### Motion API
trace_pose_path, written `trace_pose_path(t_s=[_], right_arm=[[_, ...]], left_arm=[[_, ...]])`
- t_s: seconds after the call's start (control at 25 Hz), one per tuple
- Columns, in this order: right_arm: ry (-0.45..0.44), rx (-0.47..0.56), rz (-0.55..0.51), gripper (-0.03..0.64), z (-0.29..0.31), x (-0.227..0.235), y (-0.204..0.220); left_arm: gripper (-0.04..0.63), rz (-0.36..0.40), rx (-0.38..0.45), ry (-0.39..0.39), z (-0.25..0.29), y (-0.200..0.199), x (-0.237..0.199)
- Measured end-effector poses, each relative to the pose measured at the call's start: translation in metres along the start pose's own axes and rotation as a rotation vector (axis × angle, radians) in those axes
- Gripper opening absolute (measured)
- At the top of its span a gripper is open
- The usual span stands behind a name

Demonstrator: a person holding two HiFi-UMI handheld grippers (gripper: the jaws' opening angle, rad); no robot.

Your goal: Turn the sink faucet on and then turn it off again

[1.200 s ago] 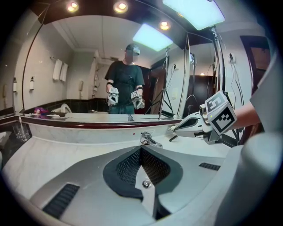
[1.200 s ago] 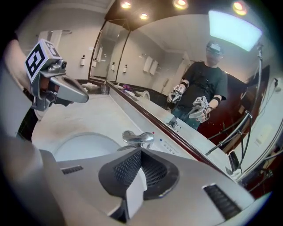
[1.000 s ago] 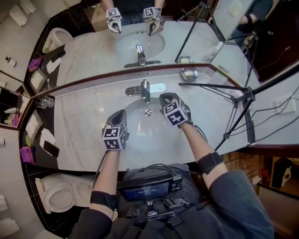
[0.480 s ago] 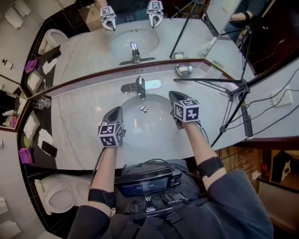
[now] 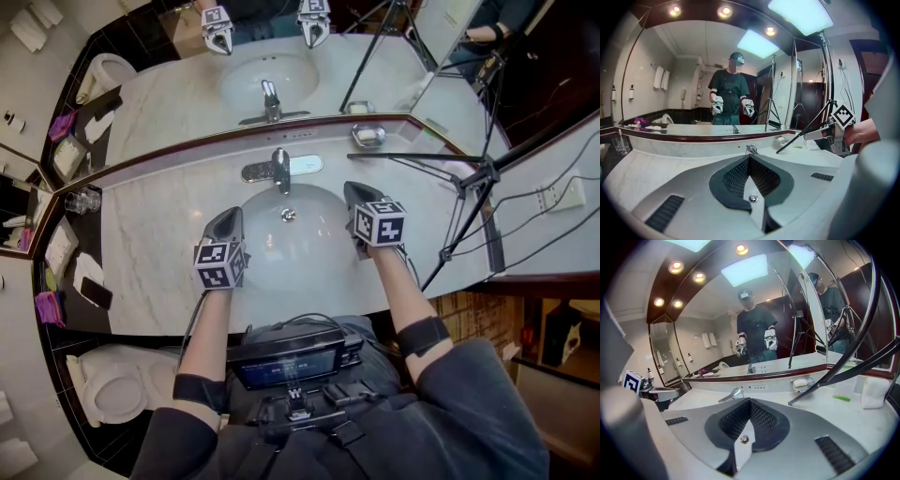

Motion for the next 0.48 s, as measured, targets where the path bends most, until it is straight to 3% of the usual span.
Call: trace_pose_path(t_s=[0.48], right_arm=[[0.001,-0.012,-0.005,0.014,-0.002,0.0003,0.0051]], left_arm=[[0.005,-0.001,0.004,-0.003,-0.0053,0.001,0.0003]])
Point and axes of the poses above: the fingertips, and each gripper's own axes: z forward along the fingers, x to its right, y out of its underside, the point moved 8 cm from there along -z, backward along the fingers, and after that the axes turned 5 degrees about z, right-handed, at the moved point
